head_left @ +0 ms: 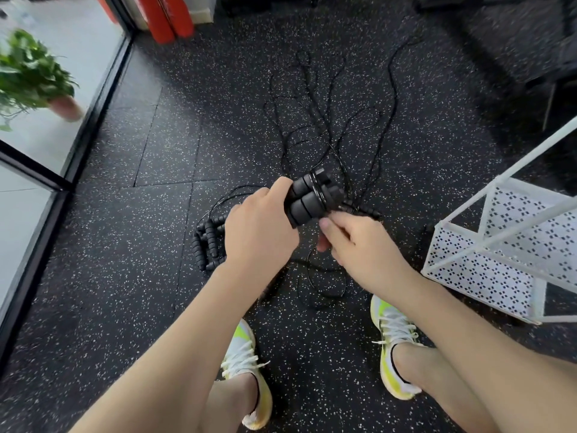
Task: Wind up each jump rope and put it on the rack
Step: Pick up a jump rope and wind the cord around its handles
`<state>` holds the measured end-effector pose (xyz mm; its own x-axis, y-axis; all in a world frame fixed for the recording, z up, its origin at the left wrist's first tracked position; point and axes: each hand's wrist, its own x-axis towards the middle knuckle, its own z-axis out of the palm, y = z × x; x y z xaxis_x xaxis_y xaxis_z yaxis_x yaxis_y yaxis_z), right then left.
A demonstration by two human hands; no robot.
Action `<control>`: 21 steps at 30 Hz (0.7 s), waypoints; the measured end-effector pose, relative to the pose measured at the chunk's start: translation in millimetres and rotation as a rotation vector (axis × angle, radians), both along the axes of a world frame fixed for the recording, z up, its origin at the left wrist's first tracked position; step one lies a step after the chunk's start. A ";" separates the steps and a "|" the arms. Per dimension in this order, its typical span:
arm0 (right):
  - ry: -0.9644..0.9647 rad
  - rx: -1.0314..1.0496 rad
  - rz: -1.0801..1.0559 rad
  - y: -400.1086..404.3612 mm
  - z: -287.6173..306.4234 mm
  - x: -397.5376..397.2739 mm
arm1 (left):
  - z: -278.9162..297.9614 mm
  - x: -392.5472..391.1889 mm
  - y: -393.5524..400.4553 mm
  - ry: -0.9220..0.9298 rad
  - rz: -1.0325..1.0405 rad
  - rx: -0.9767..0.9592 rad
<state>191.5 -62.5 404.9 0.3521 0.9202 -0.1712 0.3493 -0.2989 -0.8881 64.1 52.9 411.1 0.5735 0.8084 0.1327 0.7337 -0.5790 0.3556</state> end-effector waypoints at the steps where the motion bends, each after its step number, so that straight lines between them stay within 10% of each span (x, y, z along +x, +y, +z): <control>1: -0.116 -0.031 0.045 -1.4 2.0 -2.7 | -1.9 -0.1 0.8 0.044 0.011 0.013; 14: -0.749 0.104 0.153 -13.7 36.6 2.9 | -13.1 -4.8 3.9 0.271 -0.101 0.076; 21: -0.436 0.052 0.024 -9.5 49.7 47.0 | -16.8 1.5 -6.9 0.212 -0.368 0.106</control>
